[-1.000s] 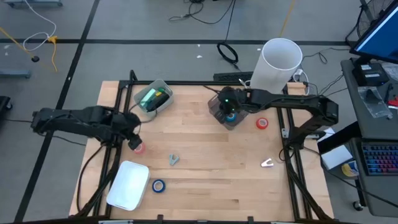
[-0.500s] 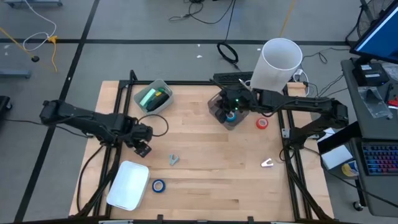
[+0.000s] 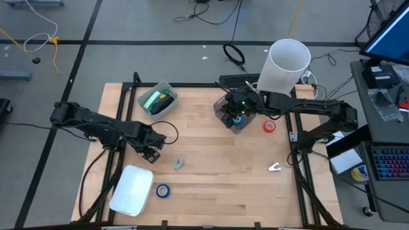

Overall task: Pick and place Stapler, Stapler remover, tape
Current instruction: Put the pink tape into the black bin

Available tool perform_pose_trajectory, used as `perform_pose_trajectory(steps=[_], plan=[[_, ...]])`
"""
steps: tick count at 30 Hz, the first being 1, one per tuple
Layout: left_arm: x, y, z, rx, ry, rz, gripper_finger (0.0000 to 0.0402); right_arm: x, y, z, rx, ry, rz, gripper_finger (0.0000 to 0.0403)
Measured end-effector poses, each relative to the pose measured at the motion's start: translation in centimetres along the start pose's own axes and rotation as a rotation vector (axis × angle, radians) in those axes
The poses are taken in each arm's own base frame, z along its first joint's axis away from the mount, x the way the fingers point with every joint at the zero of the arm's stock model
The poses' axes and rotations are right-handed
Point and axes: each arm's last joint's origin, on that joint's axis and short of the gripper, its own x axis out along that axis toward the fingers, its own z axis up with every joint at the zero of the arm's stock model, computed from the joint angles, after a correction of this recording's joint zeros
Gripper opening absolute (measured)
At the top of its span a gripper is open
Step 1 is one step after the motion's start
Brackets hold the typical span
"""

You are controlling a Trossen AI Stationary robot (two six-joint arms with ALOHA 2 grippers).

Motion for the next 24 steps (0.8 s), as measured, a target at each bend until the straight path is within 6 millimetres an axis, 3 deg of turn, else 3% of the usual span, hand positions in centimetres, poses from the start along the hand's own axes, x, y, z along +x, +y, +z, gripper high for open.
perform_pose_trajectory(steps=[9,19,24], plan=[[1.2,-0.3,0.8,0.026,-0.001,0.07,0.0207,0.0,0.3,-0.1,-0.008,0.008,0.026,0.0075],[4.0,0.5,1.4,-0.007,0.04,0.017,0.0204,-0.2,1.2,-0.4,-0.026,0.013,0.048,0.0075],[4.0,0.5,1.4,-0.01,0.036,0.023,0.0144,-0.2,1.3,-0.5,-0.029,0.012,0.051,0.0075]])
